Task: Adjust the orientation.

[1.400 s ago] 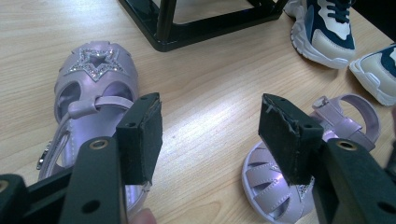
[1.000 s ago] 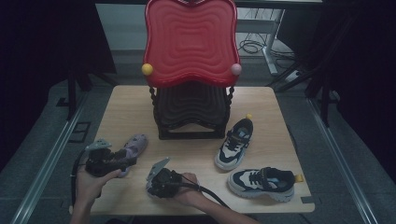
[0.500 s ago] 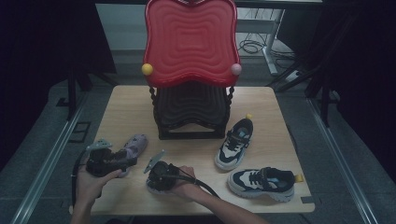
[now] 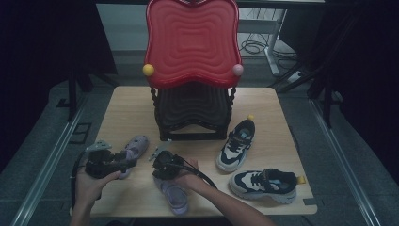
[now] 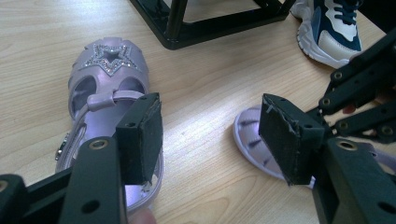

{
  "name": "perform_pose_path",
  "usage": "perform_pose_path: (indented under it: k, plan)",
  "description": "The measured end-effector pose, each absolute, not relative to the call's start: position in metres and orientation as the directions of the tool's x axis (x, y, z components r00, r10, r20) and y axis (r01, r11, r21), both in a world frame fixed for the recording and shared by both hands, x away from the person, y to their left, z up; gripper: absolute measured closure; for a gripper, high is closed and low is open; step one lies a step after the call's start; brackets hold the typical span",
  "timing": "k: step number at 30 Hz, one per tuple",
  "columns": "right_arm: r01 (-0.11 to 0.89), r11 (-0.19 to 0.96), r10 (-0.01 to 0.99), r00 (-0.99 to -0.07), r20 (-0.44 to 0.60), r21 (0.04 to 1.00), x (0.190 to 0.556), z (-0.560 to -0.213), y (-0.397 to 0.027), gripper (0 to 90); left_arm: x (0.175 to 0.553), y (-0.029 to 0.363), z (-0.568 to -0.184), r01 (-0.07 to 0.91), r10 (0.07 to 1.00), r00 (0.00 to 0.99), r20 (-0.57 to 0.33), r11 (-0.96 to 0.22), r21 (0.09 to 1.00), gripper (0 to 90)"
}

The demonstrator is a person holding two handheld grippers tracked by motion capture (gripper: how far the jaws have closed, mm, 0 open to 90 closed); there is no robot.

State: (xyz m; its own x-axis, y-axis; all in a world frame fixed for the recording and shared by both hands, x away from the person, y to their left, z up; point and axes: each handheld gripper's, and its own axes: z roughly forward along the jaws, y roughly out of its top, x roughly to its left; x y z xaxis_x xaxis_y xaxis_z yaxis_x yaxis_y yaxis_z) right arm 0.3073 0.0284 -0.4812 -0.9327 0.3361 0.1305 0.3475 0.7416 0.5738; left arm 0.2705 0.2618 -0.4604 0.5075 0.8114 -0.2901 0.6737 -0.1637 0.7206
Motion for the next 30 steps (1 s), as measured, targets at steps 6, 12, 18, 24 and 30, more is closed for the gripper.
perform_pose_path:
  k: [6,12,18,24,30]
  plan:
    - [0.360,0.731,0.356,-0.926,0.126,0.580,0.312,-0.481,0.024,89.7,0.270,0.261,-0.460,0.674,0.811,0.508,-0.290,-0.165,0.720,40.1]
    - [0.358,0.729,0.353,-0.927,0.127,0.584,0.312,-0.482,0.023,89.7,0.271,0.261,-0.461,0.676,0.811,0.508,-0.290,-0.167,0.718,40.1]
    - [0.357,0.705,0.350,-0.927,0.138,0.613,0.311,-0.477,0.021,89.7,0.270,0.263,-0.460,0.673,0.812,0.507,-0.290,-0.163,0.721,40.1]
    - [0.360,0.642,0.353,-0.922,0.155,0.677,0.304,-0.466,0.006,89.7,0.268,0.266,-0.458,0.667,0.816,0.501,-0.288,-0.152,0.729,40.2]
    - [0.388,0.561,0.384,-0.905,0.186,0.731,0.301,-0.460,-0.022,89.7,0.268,0.268,-0.458,0.669,0.822,0.493,-0.286,-0.148,0.728,40.2]
